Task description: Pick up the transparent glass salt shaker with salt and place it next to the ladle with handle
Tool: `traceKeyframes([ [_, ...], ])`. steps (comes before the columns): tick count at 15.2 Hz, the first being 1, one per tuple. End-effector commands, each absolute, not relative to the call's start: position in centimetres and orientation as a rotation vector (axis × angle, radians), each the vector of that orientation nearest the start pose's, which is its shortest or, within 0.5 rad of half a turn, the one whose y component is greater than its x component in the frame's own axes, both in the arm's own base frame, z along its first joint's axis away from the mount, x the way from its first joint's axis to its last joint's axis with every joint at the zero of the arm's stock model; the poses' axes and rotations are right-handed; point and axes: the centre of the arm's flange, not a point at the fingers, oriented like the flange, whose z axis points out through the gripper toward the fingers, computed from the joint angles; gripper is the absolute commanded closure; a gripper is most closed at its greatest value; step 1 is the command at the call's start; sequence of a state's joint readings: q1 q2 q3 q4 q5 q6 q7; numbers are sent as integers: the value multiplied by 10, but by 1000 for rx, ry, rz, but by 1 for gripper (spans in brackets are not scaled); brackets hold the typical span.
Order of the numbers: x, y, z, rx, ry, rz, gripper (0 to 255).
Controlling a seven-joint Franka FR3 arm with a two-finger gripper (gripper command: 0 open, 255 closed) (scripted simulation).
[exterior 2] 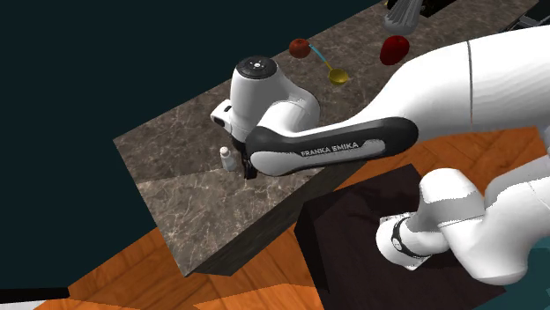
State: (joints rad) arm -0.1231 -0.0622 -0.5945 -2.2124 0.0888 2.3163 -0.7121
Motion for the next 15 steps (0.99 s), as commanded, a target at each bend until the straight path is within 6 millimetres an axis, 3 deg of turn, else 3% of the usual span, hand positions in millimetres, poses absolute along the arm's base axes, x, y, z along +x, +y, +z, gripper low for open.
traceKeyframes([
  [1,411,-373,405,-3152,105,-305,0],
  [7,426,-435,375,-3157,130,-335,0],
  [15,435,-437,336,-3157,130,-335,0],
])
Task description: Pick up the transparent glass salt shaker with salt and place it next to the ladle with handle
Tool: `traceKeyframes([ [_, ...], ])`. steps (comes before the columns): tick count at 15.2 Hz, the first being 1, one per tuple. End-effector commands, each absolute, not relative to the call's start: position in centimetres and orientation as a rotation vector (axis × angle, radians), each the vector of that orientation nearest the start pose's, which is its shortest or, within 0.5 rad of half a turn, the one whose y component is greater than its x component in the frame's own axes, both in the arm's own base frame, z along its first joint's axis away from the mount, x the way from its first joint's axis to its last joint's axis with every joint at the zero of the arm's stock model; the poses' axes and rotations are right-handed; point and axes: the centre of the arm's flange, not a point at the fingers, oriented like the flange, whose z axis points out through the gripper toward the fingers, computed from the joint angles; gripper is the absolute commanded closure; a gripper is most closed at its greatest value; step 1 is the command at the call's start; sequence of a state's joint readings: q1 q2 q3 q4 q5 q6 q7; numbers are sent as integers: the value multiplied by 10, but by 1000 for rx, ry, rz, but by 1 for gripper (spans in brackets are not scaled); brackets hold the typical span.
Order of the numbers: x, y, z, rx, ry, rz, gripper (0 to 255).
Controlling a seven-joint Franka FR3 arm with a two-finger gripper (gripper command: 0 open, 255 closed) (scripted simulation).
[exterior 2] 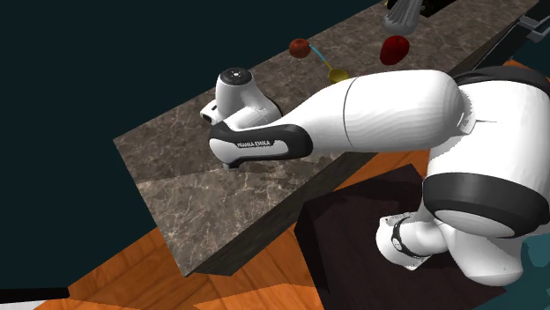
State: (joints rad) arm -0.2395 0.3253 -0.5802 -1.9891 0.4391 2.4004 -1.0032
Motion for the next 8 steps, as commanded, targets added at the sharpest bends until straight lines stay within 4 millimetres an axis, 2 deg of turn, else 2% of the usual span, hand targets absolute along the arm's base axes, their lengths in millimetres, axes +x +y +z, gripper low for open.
traceKeyframes([
  [1,435,-437,336,-3157,130,-335,0],
  [7,435,-437,336,-3157,130,-335,0],
  [8,435,-437,336,-3157,130,-335,255],
])
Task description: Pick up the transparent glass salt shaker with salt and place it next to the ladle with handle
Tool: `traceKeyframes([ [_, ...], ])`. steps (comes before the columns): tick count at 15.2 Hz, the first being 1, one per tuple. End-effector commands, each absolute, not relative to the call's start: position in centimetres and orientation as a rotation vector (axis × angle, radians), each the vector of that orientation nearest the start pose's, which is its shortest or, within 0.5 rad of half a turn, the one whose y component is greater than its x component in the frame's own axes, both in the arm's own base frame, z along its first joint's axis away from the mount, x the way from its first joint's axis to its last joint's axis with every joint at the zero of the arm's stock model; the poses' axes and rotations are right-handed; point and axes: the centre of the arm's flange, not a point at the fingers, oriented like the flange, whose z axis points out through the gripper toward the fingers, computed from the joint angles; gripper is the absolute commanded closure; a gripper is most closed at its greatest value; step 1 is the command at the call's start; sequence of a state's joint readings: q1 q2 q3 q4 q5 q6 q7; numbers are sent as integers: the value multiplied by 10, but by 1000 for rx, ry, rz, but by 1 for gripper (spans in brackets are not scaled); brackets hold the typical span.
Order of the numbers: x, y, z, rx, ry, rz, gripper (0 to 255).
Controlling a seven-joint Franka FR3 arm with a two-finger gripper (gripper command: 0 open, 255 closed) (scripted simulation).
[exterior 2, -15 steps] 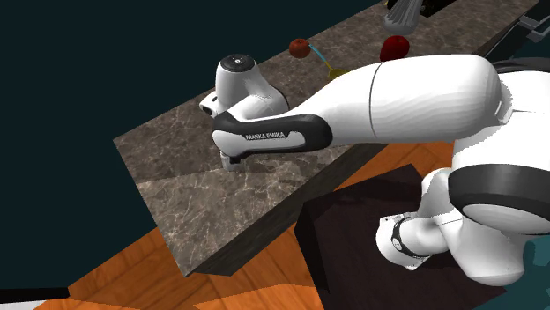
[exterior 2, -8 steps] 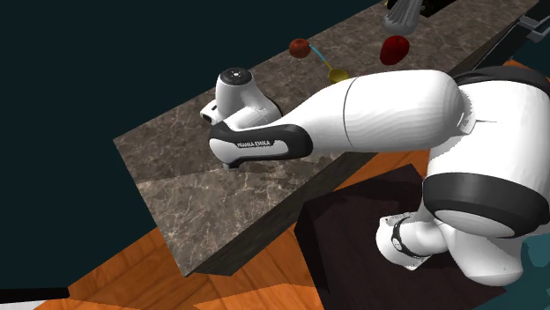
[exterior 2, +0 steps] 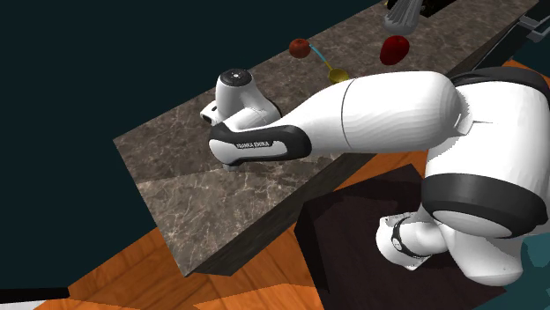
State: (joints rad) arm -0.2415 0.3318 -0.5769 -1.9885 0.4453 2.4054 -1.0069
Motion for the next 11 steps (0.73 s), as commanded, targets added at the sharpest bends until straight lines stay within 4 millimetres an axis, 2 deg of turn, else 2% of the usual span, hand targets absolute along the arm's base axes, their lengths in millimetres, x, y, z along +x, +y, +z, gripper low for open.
traceKeyframes([
  [1,435,-437,336,-3157,130,-335,255],
  [9,435,-437,336,-3157,130,-335,255],
  [11,435,-437,346,-3157,130,-335,255],
])
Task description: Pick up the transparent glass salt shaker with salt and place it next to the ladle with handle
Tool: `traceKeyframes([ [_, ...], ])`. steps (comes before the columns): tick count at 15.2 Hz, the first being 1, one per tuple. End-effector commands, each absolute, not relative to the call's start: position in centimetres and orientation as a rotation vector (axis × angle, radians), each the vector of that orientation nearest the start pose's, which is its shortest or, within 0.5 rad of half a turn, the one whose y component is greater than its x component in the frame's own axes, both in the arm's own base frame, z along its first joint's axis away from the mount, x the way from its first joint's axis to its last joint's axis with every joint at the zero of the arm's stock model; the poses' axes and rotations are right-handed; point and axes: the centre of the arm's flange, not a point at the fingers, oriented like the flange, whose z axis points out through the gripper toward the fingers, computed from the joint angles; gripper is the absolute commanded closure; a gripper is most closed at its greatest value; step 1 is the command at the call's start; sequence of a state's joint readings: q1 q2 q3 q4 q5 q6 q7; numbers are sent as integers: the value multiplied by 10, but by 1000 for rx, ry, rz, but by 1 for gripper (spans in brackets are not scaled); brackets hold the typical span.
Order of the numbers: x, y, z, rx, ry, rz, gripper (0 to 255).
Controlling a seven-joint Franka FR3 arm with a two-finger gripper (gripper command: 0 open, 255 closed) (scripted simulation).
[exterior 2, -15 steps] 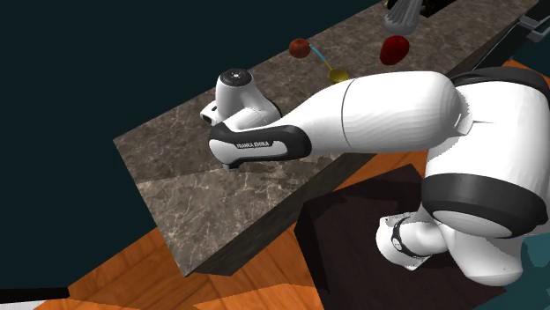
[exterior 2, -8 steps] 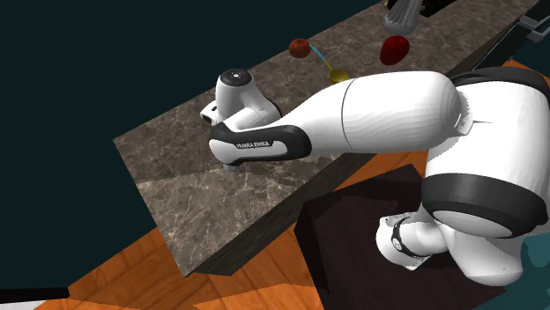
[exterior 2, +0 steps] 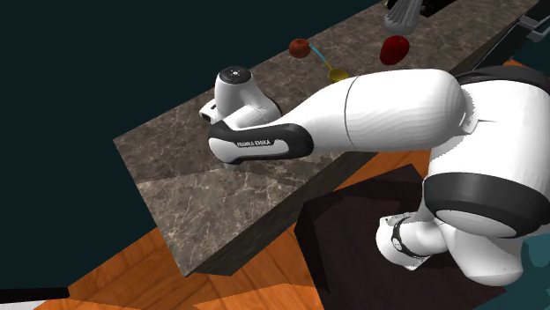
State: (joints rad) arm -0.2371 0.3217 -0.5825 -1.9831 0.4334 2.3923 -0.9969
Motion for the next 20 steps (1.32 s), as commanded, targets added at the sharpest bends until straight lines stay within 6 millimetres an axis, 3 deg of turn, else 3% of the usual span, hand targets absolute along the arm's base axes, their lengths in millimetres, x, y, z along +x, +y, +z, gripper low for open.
traceKeyframes([
  [1,435,-437,351,-3157,130,-335,255],
  [20,435,-437,452,-3157,130,-335,255],
])
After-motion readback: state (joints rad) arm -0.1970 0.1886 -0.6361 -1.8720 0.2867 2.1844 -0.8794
